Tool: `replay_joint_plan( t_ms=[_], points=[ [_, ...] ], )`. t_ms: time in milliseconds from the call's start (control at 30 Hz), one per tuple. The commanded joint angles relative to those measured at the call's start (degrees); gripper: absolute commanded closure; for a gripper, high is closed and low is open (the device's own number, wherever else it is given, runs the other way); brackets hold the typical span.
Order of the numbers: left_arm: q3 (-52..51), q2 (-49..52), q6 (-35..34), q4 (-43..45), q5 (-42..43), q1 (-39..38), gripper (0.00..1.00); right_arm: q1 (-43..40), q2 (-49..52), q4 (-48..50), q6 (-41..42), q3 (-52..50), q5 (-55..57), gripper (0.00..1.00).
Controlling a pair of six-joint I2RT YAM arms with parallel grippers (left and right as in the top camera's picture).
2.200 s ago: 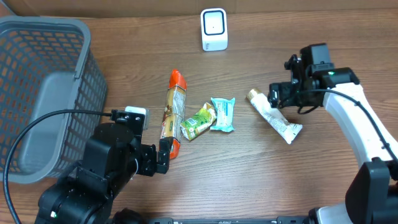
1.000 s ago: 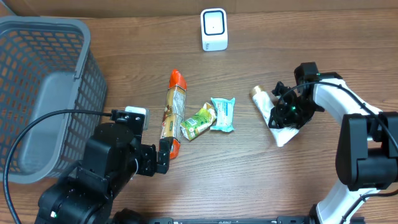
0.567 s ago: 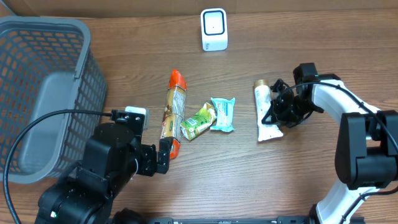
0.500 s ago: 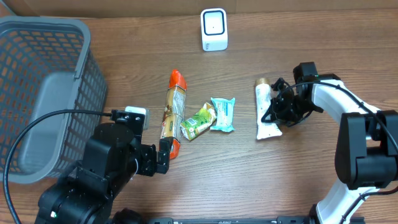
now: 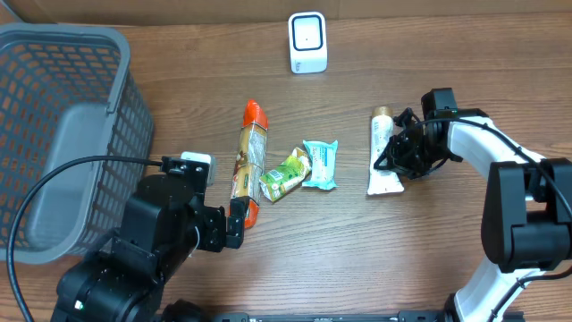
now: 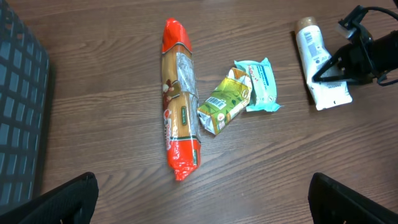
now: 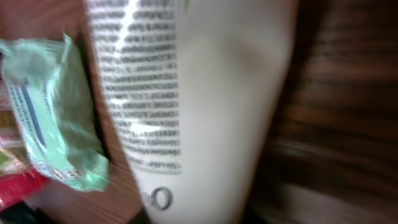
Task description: Scan the item barcode
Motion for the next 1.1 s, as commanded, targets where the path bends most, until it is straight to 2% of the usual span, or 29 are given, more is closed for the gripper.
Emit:
replay_joint_plan(
  t_ms=[0,133,267,400,533,833,1067],
  points=[
    [-0.02,0.13,0.66,-0.02,0.44,0.2,0.0,0.13,0.26,0.26,0.22,-1.01,0.44,0.96],
    [-0.02,0.15,0.66,-0.02,0.44,0.2,0.0,-0.07,-0.09,0.09,-0.61,-0.46,-6.67,0.96],
    [-0.02,0.15,0.66,-0.02,0.44,0.2,0.01,-0.68,-3.13,-2.64,-9.68,2.1,-21.94,0.96],
    [-0.02,0.15,0.66,-0.02,0.46,0.2,0.0,-0.22,-7.65,-8.52,-17.31,5.9,-27.08,0.96],
    [-0.02,0.15,0.66,-0.02,0.44,0.2,0.0,1.36,-12.94,-13.77,-22.82,8.5,-28.57,0.96],
    [-0.02,0.15,0.66,-0.02,0.44,0.2,0.0,5.44,-23.52,-13.88,-24.33,8.7,-30.49,0.96],
    [-0.02,0.15,0.66,-0.02,0.46,0.2,0.0,6.64,-25.57,-13.27,-25.42,8.7,-30.53,0.96]
  ],
)
